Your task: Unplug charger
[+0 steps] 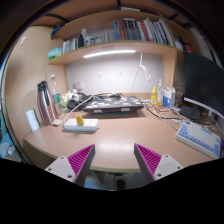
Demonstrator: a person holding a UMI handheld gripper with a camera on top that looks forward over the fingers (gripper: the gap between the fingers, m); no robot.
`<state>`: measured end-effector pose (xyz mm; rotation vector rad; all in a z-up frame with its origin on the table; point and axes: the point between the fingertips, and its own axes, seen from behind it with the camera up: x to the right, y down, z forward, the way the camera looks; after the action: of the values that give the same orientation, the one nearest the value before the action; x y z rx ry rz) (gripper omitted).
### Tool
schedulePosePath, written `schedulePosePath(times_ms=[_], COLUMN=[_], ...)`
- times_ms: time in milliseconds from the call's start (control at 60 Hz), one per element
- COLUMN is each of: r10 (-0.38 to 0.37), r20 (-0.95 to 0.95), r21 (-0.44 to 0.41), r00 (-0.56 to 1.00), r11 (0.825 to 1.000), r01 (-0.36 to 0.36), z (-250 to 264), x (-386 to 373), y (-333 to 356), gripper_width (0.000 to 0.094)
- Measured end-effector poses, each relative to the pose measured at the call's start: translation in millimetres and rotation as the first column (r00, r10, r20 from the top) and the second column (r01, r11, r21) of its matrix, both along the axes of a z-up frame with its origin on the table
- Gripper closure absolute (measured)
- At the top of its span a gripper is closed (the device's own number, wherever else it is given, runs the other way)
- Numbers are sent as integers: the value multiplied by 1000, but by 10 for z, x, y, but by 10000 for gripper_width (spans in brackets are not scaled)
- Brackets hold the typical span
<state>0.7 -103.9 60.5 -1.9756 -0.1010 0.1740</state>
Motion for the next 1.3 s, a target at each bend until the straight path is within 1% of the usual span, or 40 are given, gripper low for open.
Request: schedulePosePath(times_ms=[283,483,567,700,817,883,900,967,983,1000,1017,1033,1050,1067,1083,1150,1183,1250,1300], r10=[56,106,131,130,87,75,79,73,64,55,47,37,24,4,1,-8,-2,12,31], r20=[19,53,56,75,63,38,37,55,61,68,76,82,87,96,92,107,119,99,86], r21=[20,38,30,19,8,2,-5,-3,1,2,2,0,-6,-13,-14,-15,-13,-9,-6], r00=[998,993,990,989,994,996,996,996,996,996,996,996,996,995,996,994,993,995,996], r11=[998,993,991,991,996,997,997,997,998,998,999,999,1000,1000,1000,1000,1000,1000,1000], r01=[-57,-108,-133,-132,-88,-75,-78,-72,-64,-55,-47,-37,-23,-3,1,10,4,-11,-31], z=[5,-46,-79,-215,-310,-321,-312,-328,-326,-326,-326,-333,-349,-362,-363,-367,-363,-355,-344], x=[-586,-1140,-1399,-1664,-1802,-1902,-1926,-1974,-1968,-1956,-1947,-1934,-1912,-1882,-1884,-1877,-1879,-1896,-1913], y=[418,903,1122,1462,1712,1824,1849,1949,1975,1999,2018,2037,2049,2071,2073,2079,2074,2076,2076], gripper_width=[71,78,77,83,95,149,147,305,375,382,414,487,511,564,624,666,687,758,789])
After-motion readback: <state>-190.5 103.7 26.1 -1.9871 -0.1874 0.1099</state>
